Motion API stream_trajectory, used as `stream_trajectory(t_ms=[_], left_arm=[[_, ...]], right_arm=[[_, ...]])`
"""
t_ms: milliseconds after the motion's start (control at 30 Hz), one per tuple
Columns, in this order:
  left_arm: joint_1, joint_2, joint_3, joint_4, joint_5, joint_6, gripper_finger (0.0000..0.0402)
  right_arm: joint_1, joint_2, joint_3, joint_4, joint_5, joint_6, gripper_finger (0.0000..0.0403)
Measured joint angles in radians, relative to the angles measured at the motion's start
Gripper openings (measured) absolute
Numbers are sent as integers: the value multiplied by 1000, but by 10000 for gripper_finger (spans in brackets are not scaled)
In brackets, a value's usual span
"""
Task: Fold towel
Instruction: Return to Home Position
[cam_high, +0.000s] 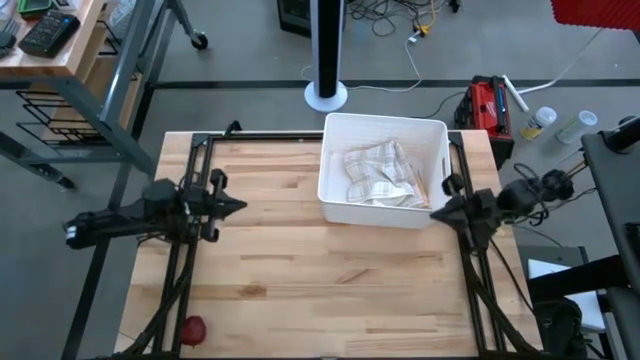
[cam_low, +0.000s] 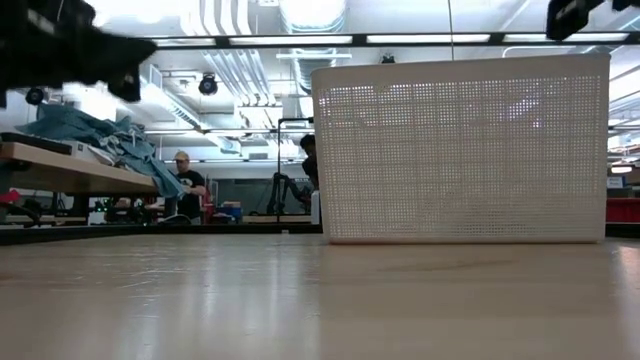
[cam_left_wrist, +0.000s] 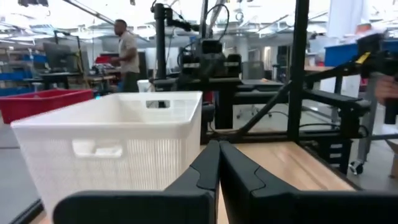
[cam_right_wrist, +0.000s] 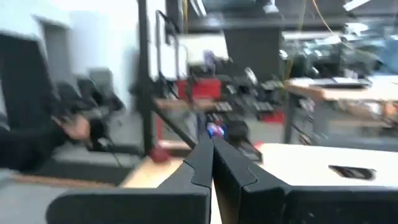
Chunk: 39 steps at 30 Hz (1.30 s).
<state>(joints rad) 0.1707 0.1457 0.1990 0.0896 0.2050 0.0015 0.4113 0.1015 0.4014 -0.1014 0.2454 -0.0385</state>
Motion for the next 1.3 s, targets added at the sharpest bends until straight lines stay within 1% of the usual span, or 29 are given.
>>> stream_trajectory(t_ms=[33,133,200,267,367,500,633,767,867,933,1000,1033,1133,1300], left_arm=[[0,-41,-34,-3,-3,-2,0],[1,-143,-122,1,-5,-6,0],[0,-144,-173,42,-1,-12,0],[0,-139,-188,3,7,5,0],[0,-92,-188,-36,14,8,0],[0,-70,-187,5,69,3,0],[0,-55,-188,8,67,-99,0],[0,-26,-186,1,67,-119,0],[0,0,-185,1,67,-151,0],[0,22,-185,6,67,-152,0],[0,42,-185,4,67,-148,0],[0,52,-185,6,67,-148,0],[0,84,-185,6,67,-146,0],[0,134,-185,6,67,-146,0]], right_arm=[[1,3,-26,42,-20,8,0],[0,5,-124,167,-16,28,0],[0,5,-208,245,-6,39,0],[0,5,-287,370,17,48,0],[-11,3,-385,537,15,75,0],[-18,23,-385,534,13,66,0],[-33,25,-387,537,17,-65,0],[-98,39,-388,522,37,-187,0],[-151,58,-385,480,32,-210,0],[-174,60,-382,443,-10,-211,0],[-184,63,-381,408,-88,-231,0],[-184,64,-384,401,-130,-246,0],[-186,63,-388,399,-208,-293,0],[-186,63,-390,400,-192,-336,0]])
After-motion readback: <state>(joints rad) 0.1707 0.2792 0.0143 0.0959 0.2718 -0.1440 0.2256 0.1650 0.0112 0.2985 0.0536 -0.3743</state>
